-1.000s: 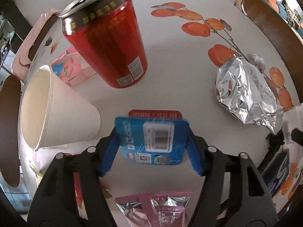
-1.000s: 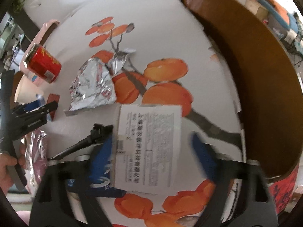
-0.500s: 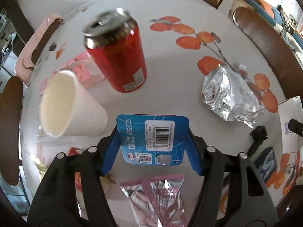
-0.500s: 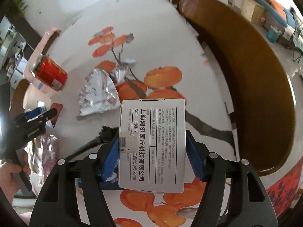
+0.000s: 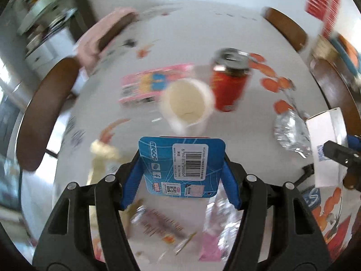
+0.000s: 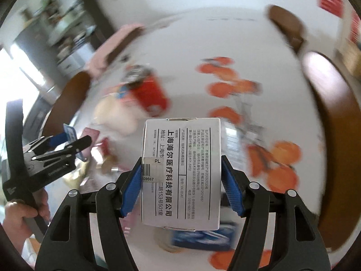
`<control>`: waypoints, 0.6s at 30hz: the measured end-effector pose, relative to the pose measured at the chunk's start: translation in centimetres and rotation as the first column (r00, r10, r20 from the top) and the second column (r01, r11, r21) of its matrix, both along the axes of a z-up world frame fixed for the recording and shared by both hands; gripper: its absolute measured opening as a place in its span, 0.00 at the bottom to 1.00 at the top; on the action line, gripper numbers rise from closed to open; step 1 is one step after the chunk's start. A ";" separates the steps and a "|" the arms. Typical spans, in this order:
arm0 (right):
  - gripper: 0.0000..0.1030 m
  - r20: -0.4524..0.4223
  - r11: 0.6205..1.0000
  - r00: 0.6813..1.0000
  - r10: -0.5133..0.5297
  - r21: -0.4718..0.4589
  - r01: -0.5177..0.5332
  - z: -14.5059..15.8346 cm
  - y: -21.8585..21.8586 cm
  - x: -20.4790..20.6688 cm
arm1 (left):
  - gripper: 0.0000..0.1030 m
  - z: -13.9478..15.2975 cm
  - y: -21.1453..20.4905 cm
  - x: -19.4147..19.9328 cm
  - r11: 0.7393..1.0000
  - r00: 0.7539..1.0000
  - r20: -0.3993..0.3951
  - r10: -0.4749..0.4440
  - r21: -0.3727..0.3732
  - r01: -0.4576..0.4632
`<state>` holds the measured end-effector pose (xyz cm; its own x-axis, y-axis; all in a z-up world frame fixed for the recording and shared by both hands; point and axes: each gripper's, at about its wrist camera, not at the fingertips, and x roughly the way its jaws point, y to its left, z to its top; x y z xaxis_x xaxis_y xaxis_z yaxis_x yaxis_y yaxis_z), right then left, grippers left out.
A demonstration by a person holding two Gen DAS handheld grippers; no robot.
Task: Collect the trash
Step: 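Carry the lid and white box with both grippers over the trash bin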
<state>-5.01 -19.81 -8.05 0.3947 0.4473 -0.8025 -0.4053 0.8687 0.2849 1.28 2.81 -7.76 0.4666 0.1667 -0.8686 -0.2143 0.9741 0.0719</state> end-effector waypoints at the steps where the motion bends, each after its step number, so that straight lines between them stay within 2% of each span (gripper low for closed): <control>1: 0.64 0.005 0.999 0.999 0.035 0.000 -0.035 0.3 1.3 -0.1 | 0.59 0.2 1.1 -0.7 0.999 0.999 0.005 0.032 -0.002 -0.032; 5: 0.64 0.036 0.984 0.983 0.180 -0.009 -0.180 1.7 8.3 -1.6 | 0.59 0.7 6.9 -5.1 0.985 0.985 0.021 0.172 -0.011 -0.172; 8: 0.64 0.054 0.959 0.958 0.283 -0.005 -0.283 2.6 14.5 -3.8 | 0.59 0.6 11.3 -8.2 0.969 0.969 0.023 0.247 -0.011 -0.247; 11: 0.64 0.048 0.924 0.923 0.381 -0.011 -0.381 2.5 21.7 -6.6 | 0.59 0.2 16.7 -12.5 0.942 0.942 0.018 0.336 -0.026 -0.335; 14: 0.64 0.013 0.884 0.884 0.467 -0.002 -0.467 1.7 29.7 -10.0 | 0.59 -0.7 22.3 -17.8 0.906 0.906 -0.005 0.423 -0.019 -0.423; 18: 0.64 -0.013 0.814 0.814 0.580 -0.013 -0.580 0.0 39.7 -15.1 | 0.59 -3.2 30.1 -25.7 0.834 0.833 -0.072 0.549 -0.017 -0.551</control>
